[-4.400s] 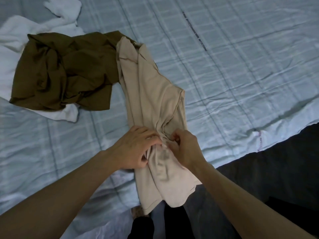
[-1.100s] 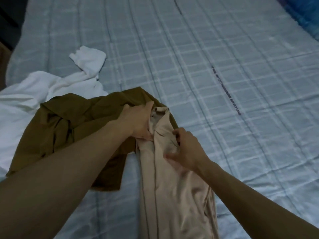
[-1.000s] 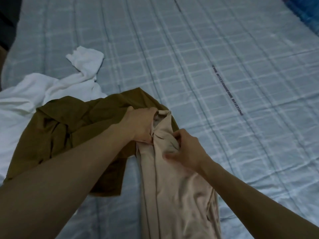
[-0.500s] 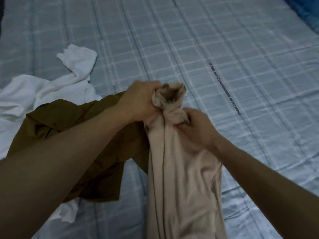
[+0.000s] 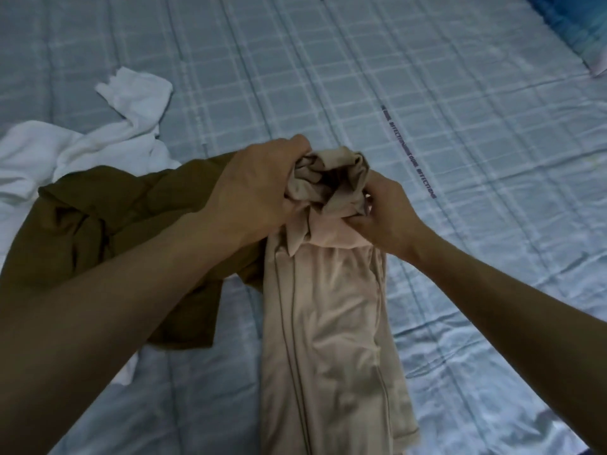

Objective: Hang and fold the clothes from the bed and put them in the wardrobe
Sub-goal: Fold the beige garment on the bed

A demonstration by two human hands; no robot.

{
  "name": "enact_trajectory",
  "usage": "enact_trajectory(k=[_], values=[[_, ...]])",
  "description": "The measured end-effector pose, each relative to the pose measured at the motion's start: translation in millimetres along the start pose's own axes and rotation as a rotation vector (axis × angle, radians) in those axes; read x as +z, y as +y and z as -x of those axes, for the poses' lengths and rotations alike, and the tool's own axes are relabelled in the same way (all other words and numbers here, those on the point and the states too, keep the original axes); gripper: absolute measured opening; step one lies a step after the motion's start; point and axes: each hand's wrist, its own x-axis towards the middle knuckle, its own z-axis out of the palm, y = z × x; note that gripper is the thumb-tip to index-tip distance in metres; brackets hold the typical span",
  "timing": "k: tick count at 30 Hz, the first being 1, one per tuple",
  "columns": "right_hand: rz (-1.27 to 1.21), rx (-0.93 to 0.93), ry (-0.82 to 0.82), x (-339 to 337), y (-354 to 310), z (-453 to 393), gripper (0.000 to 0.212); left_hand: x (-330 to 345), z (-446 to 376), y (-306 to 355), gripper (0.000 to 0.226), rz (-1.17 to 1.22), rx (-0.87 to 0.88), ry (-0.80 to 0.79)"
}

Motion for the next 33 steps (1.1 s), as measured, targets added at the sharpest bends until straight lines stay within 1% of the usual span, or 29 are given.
enact_trajectory(k=[2, 3, 4, 6, 9, 13, 15, 16, 18, 19, 21, 23, 25, 26, 28, 29, 30, 31, 32, 33], values=[[0.037, -0.069, -0.007, -1.8, -0.6, 19.2, 0.027, -2.7, 19.5, 15.2, 0.021, -0.012, 0.036, 0.005], [0.037, -0.094, -0.013, -2.7, -3.4, 31.0, 0.025, -3.9, 30.5, 23.5, 0.022, -0.013, 0.044, -0.01], [0.027, -0.119, -0.019, -4.1, -8.2, 44.1, 0.021, -5.2, 42.9, 33.4, 0.025, -0.016, 0.053, -0.026], [0.024, -0.171, -0.035, -7.1, -17.4, 69.4, 0.023, -6.2, 72.1, 55.1, 0.032, -0.02, 0.071, -0.056], [0.061, -0.262, -0.116, -7.6, -23.3, 106.5, 0.022, -2.8, 125.9, 89.3, 0.042, -0.056, 0.061, -0.135], [0.167, -0.297, -0.224, -1.8, -26.0, 159.6, 0.034, 8.1, 187.4, 126.5, 0.045, -0.141, 0.061, -0.215], [0.208, -0.331, -0.243, 3.5, -26.7, 186.9, 0.032, 17.6, 206.6, 138.0, 0.05, -0.181, 0.085, -0.238], [0.236, -0.347, -0.243, 7.4, -25.0, 199.2, 0.031, 23.7, 214.4, 141.8, 0.045, -0.2, 0.102, -0.243], [0.281, -0.344, -0.249, 17.3, -16.6, 221.2, 0.03, 39.5, 231.7, 142.5, 0.03, -0.211, 0.125, -0.257], [0.288, -0.336, -0.249, 23.1, -10.5, 231.8, 0.025, 48.3, 242.0, 141.6, 0.029, -0.203, 0.129, -0.269], [0.274, -0.337, -0.241, 33.1, 0.0, 251.4, 0.015, 65.5, 264.8, 141.7, 0.037, -0.187, 0.123, -0.316], [0.27, -0.347, -0.233, 39.3, 7.2, 266.7, 0.007, 76.6, 283.5, 144.0, 0.034, -0.187, 0.124, -0.327], [0.287, -0.332, -0.255, 42.4, 7.2, 275.3, 0.008, 83.8, 296.2, 147.7, 0.035, -0.234, 0.122, -0.34], [0.301, -0.309, -0.275, 42.5, 4.6, 276.4, 0.011, 85.0, 299.1, 149.1, 0.04, -0.277, 0.118, -0.381], [0.327, -0.253, -0.306, 39.4, -5.6, 274.9, 0.021, 80.3, 300.9, 151.1, 0.047, -0.325, 0.077, -0.522], [0.325, -0.223, -0.291, 36.2, -12.8, 273.2, 0.028, 73.4, 298.7, 153.1, 0.044, -0.31, 0.043, -0.583], [0.314, -0.187, -0.247, 32.6, -20.9, 270.2, 0.032, 65.3, 293.1, 155.5, 0.035, -0.268, 0.001, -0.6], [0.308, -0.155, -0.181, 29.6, -28.5, 266.7, 0.033, 58.1, 284.9, 157.7, 0.024, -0.206, -0.04, -0.567], [0.315, -0.134, -0.113, 28.8, -35.6, 262.6, 0.032, 53.2, 274.5, 159.5, 0.02, -0.155, -0.074, -0.502], [0.329, -0.125, -0.058, 31.1, -41.3, 258.5, 0.03, 51.0, 263.4, 158.6, 0.023, -0.162, -0.095, -0.406]])
